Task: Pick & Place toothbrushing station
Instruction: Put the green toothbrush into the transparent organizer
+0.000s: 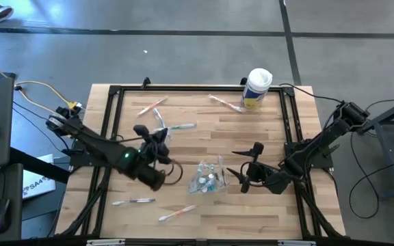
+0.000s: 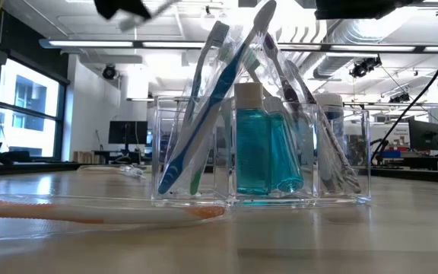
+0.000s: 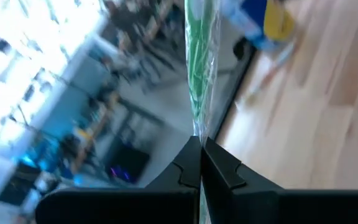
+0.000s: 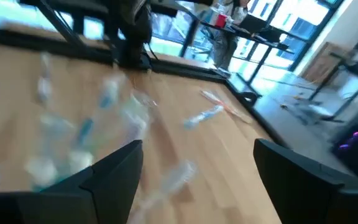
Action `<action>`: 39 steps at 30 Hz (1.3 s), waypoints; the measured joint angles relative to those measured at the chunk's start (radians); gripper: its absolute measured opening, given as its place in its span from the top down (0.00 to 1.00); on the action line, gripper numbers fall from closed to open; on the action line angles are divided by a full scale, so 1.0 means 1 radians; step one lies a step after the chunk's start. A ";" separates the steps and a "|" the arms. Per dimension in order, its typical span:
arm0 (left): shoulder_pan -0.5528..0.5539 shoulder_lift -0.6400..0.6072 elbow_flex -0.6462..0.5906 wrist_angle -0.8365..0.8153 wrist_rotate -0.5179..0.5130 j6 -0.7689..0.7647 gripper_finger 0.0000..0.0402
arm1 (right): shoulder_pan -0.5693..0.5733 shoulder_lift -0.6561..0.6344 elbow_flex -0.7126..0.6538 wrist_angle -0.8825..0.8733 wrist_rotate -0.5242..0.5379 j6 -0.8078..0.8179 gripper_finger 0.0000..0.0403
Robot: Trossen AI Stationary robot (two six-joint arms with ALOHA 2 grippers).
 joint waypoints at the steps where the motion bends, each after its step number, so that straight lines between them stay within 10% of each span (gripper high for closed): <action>1: -0.019 0.002 0.006 0.027 -0.034 0.046 1.00 | 0.000 0.000 0.000 0.024 -0.020 0.006 0.26; 15: -0.144 0.034 0.016 0.777 -0.193 1.086 1.00 | 0.003 -0.014 0.000 0.325 -0.344 -0.018 0.26; 30: -0.186 0.134 0.016 1.233 0.141 1.835 1.00 | 0.003 -0.183 0.000 0.291 -0.416 0.123 0.26; 39: -0.164 0.152 0.017 1.322 0.294 2.013 1.00 | -0.011 -0.217 0.000 0.308 -0.543 0.225 0.26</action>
